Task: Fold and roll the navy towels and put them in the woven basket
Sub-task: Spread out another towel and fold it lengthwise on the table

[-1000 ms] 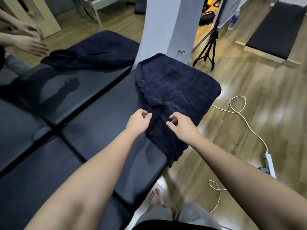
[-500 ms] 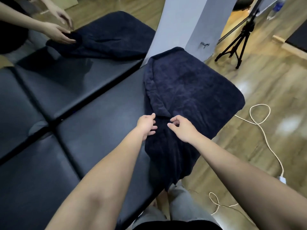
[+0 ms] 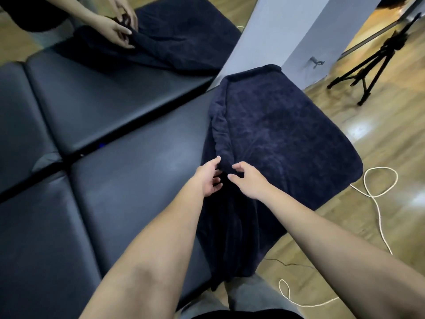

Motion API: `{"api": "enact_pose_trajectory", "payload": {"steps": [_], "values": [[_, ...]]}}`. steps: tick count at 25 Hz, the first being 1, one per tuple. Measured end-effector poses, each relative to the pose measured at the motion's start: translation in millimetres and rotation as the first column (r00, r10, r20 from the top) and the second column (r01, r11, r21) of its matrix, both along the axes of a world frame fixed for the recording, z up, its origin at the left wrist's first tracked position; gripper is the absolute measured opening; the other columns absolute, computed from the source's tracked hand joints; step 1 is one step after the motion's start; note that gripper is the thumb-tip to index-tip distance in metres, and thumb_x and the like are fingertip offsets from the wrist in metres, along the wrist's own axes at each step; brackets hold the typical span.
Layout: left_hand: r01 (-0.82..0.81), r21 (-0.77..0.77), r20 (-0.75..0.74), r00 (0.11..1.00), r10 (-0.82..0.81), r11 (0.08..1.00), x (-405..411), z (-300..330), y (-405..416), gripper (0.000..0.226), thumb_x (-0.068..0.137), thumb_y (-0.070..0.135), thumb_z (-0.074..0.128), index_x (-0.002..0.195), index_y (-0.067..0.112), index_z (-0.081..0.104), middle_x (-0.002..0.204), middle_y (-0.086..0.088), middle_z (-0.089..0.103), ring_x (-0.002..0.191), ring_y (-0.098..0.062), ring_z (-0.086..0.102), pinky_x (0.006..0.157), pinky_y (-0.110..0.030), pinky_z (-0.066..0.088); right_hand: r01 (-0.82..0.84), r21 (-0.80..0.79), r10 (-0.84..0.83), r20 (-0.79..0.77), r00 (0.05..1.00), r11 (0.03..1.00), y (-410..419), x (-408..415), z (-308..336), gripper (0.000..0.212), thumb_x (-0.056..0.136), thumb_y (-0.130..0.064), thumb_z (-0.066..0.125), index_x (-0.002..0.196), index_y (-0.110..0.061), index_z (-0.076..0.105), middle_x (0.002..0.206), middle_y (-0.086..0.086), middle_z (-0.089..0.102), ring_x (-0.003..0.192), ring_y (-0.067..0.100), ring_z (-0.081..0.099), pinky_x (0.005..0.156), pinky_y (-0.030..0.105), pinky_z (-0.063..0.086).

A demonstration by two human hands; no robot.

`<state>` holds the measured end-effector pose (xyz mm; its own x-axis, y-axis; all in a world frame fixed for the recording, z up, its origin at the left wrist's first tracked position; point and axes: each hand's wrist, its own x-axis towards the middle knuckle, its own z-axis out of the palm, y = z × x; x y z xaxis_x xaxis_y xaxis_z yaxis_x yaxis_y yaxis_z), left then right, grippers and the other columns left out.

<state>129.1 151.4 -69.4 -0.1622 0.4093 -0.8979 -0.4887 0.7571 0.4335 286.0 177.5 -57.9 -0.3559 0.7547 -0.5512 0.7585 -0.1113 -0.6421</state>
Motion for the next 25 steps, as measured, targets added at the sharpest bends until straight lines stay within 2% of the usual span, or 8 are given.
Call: {"api": "enact_pose_trajectory", "payload": {"steps": [3,6,9,11,15,18,23,25], "values": [[-0.035,0.020,0.054,0.998,0.034,0.999,-0.2,1.9,10.3,0.060,0.089,0.050,0.070,0.135,0.014,0.055,0.132,-0.003,0.059,0.089,-0.017,0.057,0.068,-0.035,0.056,-0.036,-0.027,0.035,-0.032,0.999,0.999,3.8,-4.8,-2.6,0.042,0.097,-0.035,0.062,0.137,-0.024,0.056,0.142,-0.003,0.057,0.134,0.012,0.050,0.108,0.027,0.038],[-0.092,0.046,0.088,0.992,0.088,0.995,-3.7,5.8,17.7,0.032,0.095,0.033,0.069,0.117,0.013,0.055,0.114,-0.003,0.056,0.097,-0.019,0.055,0.088,-0.040,0.056,-0.046,-0.038,0.043,-0.070,0.997,0.998,7.7,-8.8,-4.1,0.038,0.097,-0.035,0.062,0.134,-0.026,0.059,0.140,-0.007,0.057,0.128,0.010,0.054,0.108,0.036,0.044],[-0.141,0.106,0.021,0.990,0.139,0.984,-17.0,3.8,20.7,0.039,0.094,0.021,0.070,0.130,0.010,0.059,0.126,-0.009,0.067,0.105,-0.024,0.065,0.075,-0.039,0.056,-0.018,-0.076,0.009,-0.115,0.993,0.997,12.7,-13.8,-4.8,0.031,0.095,-0.037,0.063,0.126,-0.031,0.062,0.132,-0.006,0.061,0.097,0.012,0.059,0.095,0.042,0.053],[-0.264,0.179,-0.037,0.961,0.275,0.948,-32.7,2.7,20.4,0.036,0.095,0.012,0.068,0.129,0.009,0.057,0.121,-0.013,0.070,0.103,-0.027,0.068,0.079,-0.038,0.057,-0.010,-0.097,-0.003,-0.136,0.991,0.995,15.3,-19.8,-4.5,0.027,0.095,-0.038,0.063,0.121,-0.034,0.062,0.127,-0.005,0.063,0.092,0.011,0.057,0.094,0.042,0.053],[-0.447,0.255,-0.092,0.871,0.482,0.858,-80.3,2.6,12.2,0.038,0.091,0.002,0.068,0.127,0.005,0.056,0.122,-0.016,0.069,0.105,-0.029,0.067,0.091,-0.042,0.056,-0.026,-0.138,0.002,-0.171,0.985,0.990,13.8,-44.5,0.9,0.022,0.096,-0.038,0.062,0.118,-0.036,0.062,0.125,-0.007,0.063,0.093,0.010,0.057,0.099,0.044,0.053],[-0.528,0.239,-0.088,0.824,0.560,0.815,-119.2,13.3,0.6,0.030,0.093,-0.002,0.066,0.116,0.015,0.058,0.117,-0.012,0.070,0.100,-0.026,0.068,0.095,-0.044,0.056,-0.075,-0.141,0.046,-0.199,0.979,0.987,10.2,-72.3,8.0,0.025,0.098,-0.035,0.061,0.122,-0.033,0.062,0.127,-0.010,0.063,0.098,0.008,0.057,0.102,0.043,0.052],[-0.492,0.201,0.001,0.865,0.502,0.847,-172.4,28.9,-19.8,0.051,0.096,-0.007,0.057,0.140,0.018,0.047,0.103,-0.011,0.066,0.084,-0.021,0.065,0.075,-0.035,0.056,-0.169,-0.124,0.131,-0.269,0.954,0.978,0.6,-131.8,18.2,0.032,0.100,-0.029,0.060,0.132,-0.027,0.061,0.136,-0.009,0.060,0.111,0.008,0.056,0.107,0.043,0.048],[-0.481,0.229,-0.007,0.869,0.496,0.846,-187.3,33.2,-24.4,0.053,0.096,-0.010,0.055,0.141,0.017,0.046,0.098,-0.011,0.066,0.078,-0.019,0.065,0.068,-0.032,0.055,-0.219,-0.097,0.185,-0.278,0.943,0.971,-1.9,-157.0,18.0,0.035,0.100,-0.029,0.059,0.134,-0.028,0.059,0.141,-0.010,0.057,0.121,0.009,0.055,0.107,0.045,0.048]]}}
